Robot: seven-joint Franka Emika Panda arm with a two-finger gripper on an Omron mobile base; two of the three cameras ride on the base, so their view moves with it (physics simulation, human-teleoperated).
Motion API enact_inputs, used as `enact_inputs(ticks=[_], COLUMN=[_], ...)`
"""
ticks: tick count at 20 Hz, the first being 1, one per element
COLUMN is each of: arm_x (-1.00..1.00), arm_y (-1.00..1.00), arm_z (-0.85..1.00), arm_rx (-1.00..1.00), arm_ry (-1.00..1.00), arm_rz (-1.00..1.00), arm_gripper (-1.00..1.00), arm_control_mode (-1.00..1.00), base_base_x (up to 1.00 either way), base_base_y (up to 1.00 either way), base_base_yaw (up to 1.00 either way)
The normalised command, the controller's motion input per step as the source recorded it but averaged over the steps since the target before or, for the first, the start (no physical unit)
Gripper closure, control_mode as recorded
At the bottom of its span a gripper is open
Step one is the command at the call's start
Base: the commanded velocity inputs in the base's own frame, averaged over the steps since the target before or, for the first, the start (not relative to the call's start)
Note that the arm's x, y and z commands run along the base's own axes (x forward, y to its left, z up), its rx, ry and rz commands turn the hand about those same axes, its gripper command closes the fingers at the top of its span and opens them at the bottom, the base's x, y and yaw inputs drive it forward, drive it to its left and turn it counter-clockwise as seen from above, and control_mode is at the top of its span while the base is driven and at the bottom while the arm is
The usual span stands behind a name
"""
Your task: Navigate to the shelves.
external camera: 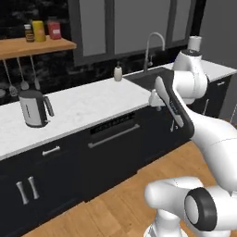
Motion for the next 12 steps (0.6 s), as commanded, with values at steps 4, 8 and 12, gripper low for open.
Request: enact_inputs(ticks=[4,8,12], arm_x=[0.00,0.00,0.00], arm_y=[0.00,0.00,0.00], arm_z=[0.00,0.00,0.00], arm_rx=[0.00,0.00,0.00], arm_ry=[0.00,0.00,0.00], arm_rz=[0.00,0.00,0.00], arm_gripper=[-1.00,-1.00,-1.00], arm_control_mode=[1.00,1.00,1.00], base_base_x=[1.00,0.81,0.70], base_base_y=[0.36,0.64,0.64], base_base_yaw=[0.42,0.45,0.44])
